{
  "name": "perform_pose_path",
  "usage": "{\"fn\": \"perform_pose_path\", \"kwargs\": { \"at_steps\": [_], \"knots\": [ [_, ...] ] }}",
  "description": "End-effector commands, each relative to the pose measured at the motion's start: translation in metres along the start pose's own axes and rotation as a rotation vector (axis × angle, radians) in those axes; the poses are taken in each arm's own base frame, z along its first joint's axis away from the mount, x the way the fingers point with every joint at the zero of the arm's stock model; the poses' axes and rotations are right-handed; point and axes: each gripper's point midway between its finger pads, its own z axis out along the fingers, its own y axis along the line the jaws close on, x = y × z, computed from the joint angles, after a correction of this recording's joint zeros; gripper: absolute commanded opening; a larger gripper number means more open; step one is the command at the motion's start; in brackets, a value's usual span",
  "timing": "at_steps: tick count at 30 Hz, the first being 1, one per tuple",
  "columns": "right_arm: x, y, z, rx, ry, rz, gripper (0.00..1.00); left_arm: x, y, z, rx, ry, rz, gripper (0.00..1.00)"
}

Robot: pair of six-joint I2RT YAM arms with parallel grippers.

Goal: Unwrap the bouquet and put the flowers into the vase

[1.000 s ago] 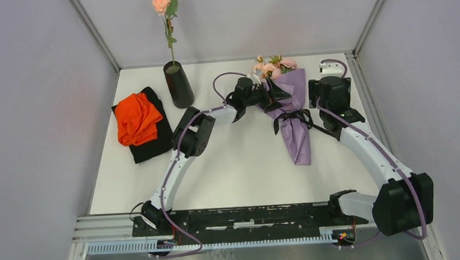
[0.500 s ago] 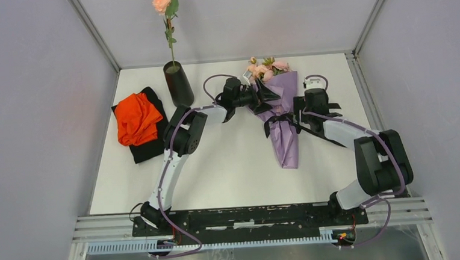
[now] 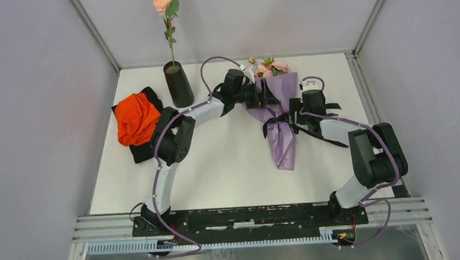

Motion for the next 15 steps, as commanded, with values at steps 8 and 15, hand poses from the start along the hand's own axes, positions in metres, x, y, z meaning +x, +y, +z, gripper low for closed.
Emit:
{"fn": "perform_pose_path", "kwargs": {
  "at_steps": [8,15],
  "knots": [
    [-0.012,0.013,0.006,-0.051,-0.041,0.03,0.8,0.029,0.012,-0.057,-0.181,-0.016,0.68,0.99],
    [-0.01,0.012,0.006,-0.047,-0.038,0.026,0.8,0.043,0.019,-0.054,-0.173,0.015,0.848,1.0]
  ]
}}
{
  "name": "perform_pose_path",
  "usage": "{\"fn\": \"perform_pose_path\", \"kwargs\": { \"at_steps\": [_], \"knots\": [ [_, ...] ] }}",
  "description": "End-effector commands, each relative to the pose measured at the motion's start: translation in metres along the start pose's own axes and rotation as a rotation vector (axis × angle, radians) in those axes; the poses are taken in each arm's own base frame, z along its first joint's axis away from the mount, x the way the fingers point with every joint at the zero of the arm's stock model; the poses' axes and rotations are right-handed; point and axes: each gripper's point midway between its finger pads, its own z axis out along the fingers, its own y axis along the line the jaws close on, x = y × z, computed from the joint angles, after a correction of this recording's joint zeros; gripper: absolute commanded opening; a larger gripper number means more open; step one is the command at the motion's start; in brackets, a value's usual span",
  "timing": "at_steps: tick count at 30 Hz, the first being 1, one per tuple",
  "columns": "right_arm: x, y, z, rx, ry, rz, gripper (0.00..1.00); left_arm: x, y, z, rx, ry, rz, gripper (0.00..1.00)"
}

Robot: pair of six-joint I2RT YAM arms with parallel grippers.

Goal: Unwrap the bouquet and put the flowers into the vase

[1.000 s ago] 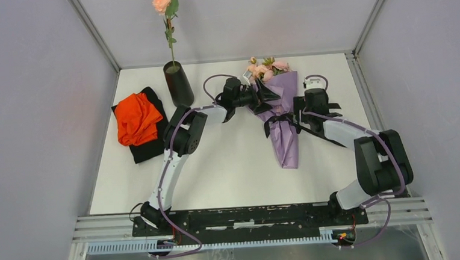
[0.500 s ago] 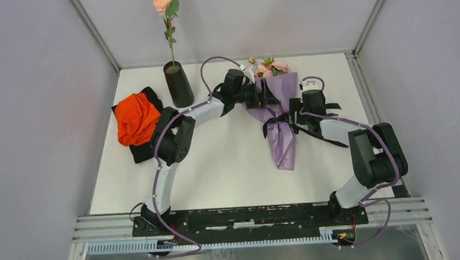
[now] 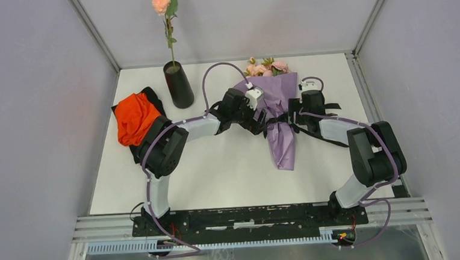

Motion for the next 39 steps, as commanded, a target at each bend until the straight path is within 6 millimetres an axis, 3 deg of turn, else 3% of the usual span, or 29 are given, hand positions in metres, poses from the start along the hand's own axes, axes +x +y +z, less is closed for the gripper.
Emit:
{"fn": "perform_pose_path", "kwargs": {
  "at_steps": [1,4,9,14,24,30,33,39],
  "knots": [
    [-0.01,0.006,0.002,-0.018,-0.035,0.014,0.8,-0.027,-0.009,-0.009,0.038,-0.103,0.213,1.0],
    [-0.008,0.005,0.003,-0.016,-0.03,0.01,0.79,-0.026,-0.021,-0.006,0.094,-0.126,0.224,1.0],
    [-0.006,0.005,0.005,-0.016,-0.024,0.01,0.79,-0.027,-0.025,0.001,0.097,-0.128,0.232,0.98],
    [-0.003,0.004,0.006,-0.012,-0.018,0.008,0.79,-0.039,-0.032,0.008,0.116,-0.155,0.198,0.87],
    [0.0,0.004,0.007,-0.01,-0.009,0.003,0.79,-0.037,-0.055,0.03,0.158,-0.126,0.198,0.35],
    [0.0,0.003,0.008,-0.008,-0.01,0.001,0.78,-0.024,-0.061,0.036,0.193,-0.093,0.195,0.28],
    [0.0,0.004,0.008,-0.009,-0.01,0.003,0.79,-0.022,-0.059,0.035,0.185,-0.086,0.196,0.04],
    [0.002,0.005,0.008,-0.015,-0.006,0.004,0.78,-0.025,-0.054,0.028,0.142,-0.085,0.203,0.02]
  ]
}}
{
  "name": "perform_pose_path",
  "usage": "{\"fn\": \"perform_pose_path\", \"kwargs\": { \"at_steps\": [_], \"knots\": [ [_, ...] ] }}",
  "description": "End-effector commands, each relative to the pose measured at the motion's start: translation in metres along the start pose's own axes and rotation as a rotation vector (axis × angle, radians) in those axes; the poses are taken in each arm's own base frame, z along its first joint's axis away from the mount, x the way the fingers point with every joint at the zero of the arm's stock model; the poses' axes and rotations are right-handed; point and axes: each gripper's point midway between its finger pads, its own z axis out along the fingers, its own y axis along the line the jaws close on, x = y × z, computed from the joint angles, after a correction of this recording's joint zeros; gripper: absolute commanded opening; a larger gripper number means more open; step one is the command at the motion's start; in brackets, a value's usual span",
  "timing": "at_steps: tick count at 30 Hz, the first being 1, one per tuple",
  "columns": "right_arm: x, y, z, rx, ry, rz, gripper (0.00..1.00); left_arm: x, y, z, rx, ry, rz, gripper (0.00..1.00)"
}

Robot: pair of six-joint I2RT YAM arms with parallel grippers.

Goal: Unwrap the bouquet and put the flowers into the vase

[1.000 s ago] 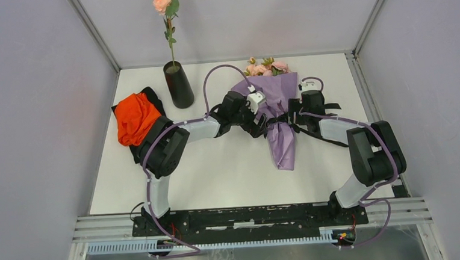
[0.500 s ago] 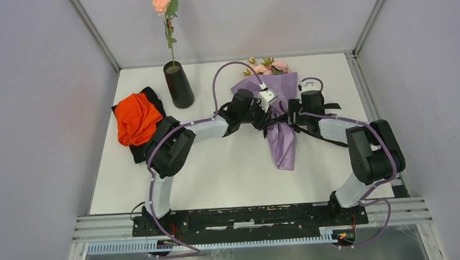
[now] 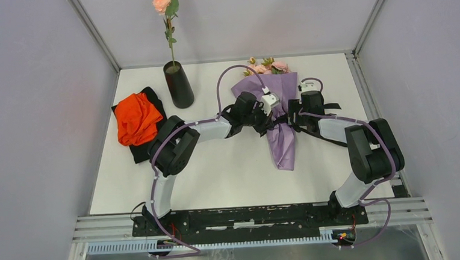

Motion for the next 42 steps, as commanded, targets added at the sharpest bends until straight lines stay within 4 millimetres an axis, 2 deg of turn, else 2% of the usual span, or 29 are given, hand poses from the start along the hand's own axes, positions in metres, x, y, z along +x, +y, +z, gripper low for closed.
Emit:
{"fn": "perform_pose_path", "kwargs": {
  "at_steps": [1,7,10,15,20,23,26,32,37,42],
  "knots": [
    [-0.004,0.004,0.002,-0.015,-0.02,0.007,0.78,-0.021,0.002,-0.007,-0.028,-0.034,0.036,0.02],
    [-0.002,0.004,0.003,-0.017,-0.017,0.01,0.78,-0.04,0.014,-0.031,-0.14,-0.062,0.062,0.02],
    [0.001,0.005,0.004,-0.021,-0.011,0.013,0.78,-0.042,0.024,-0.038,-0.193,-0.044,0.072,0.02],
    [-0.001,0.006,0.003,-0.027,-0.018,0.015,0.78,-0.045,0.028,-0.05,-0.225,-0.054,0.056,0.02],
    [-0.012,0.014,-0.002,-0.064,-0.038,0.033,0.78,-0.046,0.044,-0.076,-0.349,-0.067,0.02,0.02],
    [-0.024,0.022,-0.009,-0.103,-0.068,0.052,0.78,-0.04,0.054,-0.102,-0.405,-0.065,-0.067,0.02],
    [-0.04,0.02,-0.019,-0.099,-0.118,0.06,0.76,-0.047,0.054,-0.129,-0.468,-0.101,-0.098,0.02],
    [-0.07,0.032,-0.036,-0.153,-0.184,0.074,0.76,-0.098,0.041,-0.188,-0.545,-0.231,-0.089,0.02],
    [-0.077,0.039,-0.04,-0.166,-0.196,0.064,0.76,-0.126,0.035,-0.245,-0.65,-0.269,-0.072,0.02],
    [-0.071,0.048,-0.033,-0.171,-0.173,0.045,0.76,-0.141,0.026,-0.295,-0.736,-0.348,-0.09,0.02]
  ]
}}
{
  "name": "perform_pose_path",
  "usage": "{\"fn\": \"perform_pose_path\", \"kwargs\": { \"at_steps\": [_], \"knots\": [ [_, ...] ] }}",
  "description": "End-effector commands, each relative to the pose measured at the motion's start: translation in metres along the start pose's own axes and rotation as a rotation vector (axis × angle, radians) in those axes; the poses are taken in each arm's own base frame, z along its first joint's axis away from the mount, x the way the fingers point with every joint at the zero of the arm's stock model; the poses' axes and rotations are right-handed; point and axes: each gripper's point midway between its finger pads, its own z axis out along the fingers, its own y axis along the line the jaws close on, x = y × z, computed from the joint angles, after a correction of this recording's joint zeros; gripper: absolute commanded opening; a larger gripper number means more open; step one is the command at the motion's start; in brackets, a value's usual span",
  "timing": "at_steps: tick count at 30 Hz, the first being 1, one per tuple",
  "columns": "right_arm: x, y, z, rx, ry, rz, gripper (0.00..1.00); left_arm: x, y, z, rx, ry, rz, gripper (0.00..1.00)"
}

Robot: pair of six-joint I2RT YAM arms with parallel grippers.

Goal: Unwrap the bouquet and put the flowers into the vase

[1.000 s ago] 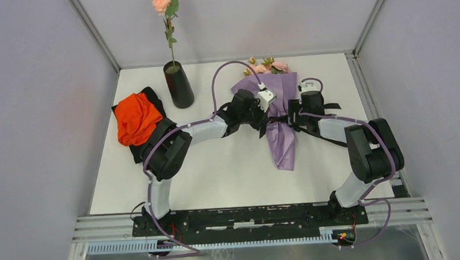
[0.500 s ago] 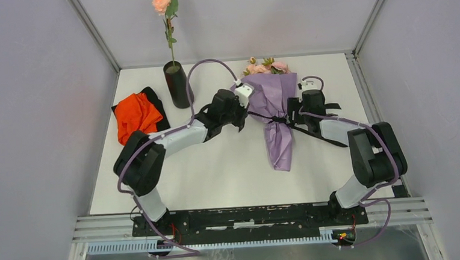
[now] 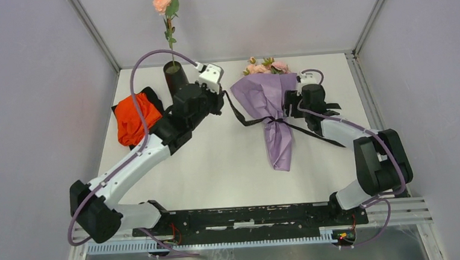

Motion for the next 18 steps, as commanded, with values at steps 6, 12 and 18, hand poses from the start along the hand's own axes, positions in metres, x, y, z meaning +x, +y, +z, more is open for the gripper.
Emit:
{"fn": "perform_pose_path", "kwargs": {
  "at_steps": [6,12,18],
  "knots": [
    [0.002,0.022,0.011,-0.022,0.015,-0.045,0.76,-0.021,0.026,-0.038,-0.146,-0.039,-0.063,0.18],
    [0.025,0.029,0.015,-0.024,0.062,-0.069,0.76,0.003,-0.004,0.001,-0.033,0.01,-0.086,0.76],
    [0.034,0.028,0.011,-0.023,0.075,-0.076,0.75,0.025,-0.02,0.053,0.0,-0.031,-0.139,1.0]
  ]
}}
